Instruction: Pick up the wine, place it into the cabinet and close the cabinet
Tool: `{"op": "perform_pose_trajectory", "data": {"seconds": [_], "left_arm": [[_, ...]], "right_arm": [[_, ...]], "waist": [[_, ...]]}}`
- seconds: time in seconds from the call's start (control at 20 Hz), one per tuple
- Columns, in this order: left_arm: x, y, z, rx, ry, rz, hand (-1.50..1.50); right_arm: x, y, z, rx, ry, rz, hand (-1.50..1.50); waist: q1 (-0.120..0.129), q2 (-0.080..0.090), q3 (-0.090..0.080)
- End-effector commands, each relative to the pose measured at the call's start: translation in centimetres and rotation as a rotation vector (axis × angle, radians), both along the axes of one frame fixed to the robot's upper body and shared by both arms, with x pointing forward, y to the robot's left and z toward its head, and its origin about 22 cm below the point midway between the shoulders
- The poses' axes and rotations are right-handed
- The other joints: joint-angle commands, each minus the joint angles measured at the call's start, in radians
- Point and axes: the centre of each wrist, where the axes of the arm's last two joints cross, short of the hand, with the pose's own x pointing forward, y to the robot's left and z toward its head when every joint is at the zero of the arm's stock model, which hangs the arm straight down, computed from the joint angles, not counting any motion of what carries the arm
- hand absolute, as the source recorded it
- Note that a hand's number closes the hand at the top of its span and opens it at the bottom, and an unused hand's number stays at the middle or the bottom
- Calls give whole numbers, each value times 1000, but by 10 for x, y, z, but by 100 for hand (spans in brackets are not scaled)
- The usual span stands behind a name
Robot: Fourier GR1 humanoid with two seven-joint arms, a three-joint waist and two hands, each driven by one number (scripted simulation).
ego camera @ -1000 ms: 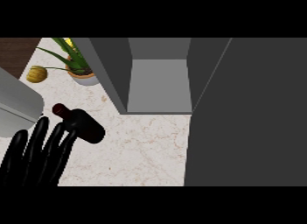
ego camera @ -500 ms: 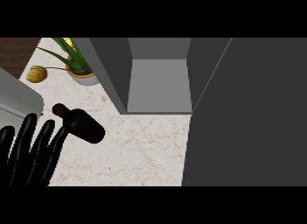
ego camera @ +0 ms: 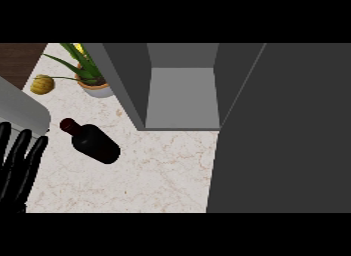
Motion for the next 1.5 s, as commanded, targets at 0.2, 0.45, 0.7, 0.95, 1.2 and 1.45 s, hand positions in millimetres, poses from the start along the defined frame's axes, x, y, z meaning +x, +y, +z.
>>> {"op": "perform_pose_trajectory", "data": {"seconds": [0.2, 0.45, 0.7, 0.95, 1.2, 1.45], "left_arm": [[-26, 24, 14, -59, -44, 13, -150], [3, 40, -6, -94, -12, 51, -150], [7, 59, -21, -90, 44, 69, -150], [33, 76, -14, -94, 90, 38, -150], [37, 91, -60, -92, 157, 13, -150], [33, 93, -76, -79, 170, 15, -150]], "right_arm": [[-21, -7, 17, 16, -22, 0, -150], [-21, -7, 20, 6, -26, -5, -150], [-28, -16, 30, 2, -42, 0, -150], [-22, -2, 24, 30, -32, 1, -150], [-32, -6, 19, 32, -19, 11, -150], [-26, -5, 26, 15, -20, 5, -150]], "waist": [[4, -2, 0], [-3, -1, 0], [-3, -1, 0], [-6, 1, 0], [-10, 0, 0], [-3, 0, 0]]}}
